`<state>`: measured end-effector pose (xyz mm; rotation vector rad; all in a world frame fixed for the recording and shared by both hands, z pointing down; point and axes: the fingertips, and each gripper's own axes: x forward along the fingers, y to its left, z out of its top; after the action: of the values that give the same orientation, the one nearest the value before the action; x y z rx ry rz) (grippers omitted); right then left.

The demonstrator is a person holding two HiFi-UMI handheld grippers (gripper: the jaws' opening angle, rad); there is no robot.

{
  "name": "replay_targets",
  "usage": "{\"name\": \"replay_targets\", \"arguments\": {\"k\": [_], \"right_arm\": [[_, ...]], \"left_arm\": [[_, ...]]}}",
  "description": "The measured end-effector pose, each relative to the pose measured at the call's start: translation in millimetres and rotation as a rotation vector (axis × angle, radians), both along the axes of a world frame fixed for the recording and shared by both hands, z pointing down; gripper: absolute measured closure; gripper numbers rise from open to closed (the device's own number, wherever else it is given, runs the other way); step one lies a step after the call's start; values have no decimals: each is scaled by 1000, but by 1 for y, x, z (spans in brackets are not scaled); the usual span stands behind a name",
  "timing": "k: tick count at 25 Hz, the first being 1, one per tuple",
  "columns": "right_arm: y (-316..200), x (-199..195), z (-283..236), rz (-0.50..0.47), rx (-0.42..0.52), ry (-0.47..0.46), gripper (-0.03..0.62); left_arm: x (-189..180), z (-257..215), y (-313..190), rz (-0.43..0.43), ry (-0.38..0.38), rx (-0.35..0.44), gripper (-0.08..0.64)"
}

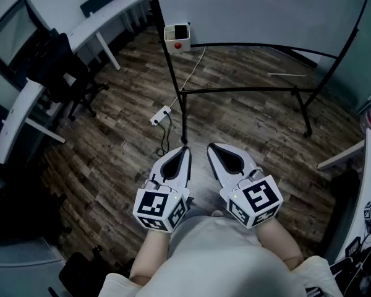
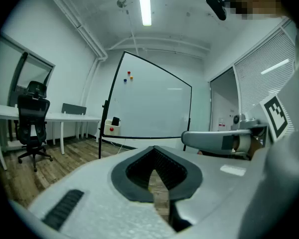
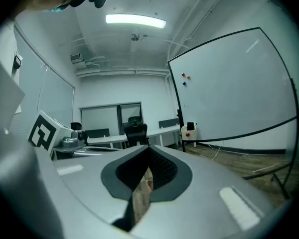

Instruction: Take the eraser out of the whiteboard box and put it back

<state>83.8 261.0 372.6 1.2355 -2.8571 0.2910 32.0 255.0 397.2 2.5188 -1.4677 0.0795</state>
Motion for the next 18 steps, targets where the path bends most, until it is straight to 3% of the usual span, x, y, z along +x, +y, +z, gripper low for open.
{"name": "replay_targets", "arguments": {"k": [8, 14, 18], "right_arm": [[9, 6, 2, 5, 5, 20, 589], [14, 14, 4, 31, -44, -52, 588], [14, 16, 7, 39, -45, -43, 584]], "left_arm": [[1, 1, 5, -14, -13, 6, 560], [-2, 4, 12, -34, 6, -4, 560], [0, 10, 14, -37, 1, -24, 560]]}}
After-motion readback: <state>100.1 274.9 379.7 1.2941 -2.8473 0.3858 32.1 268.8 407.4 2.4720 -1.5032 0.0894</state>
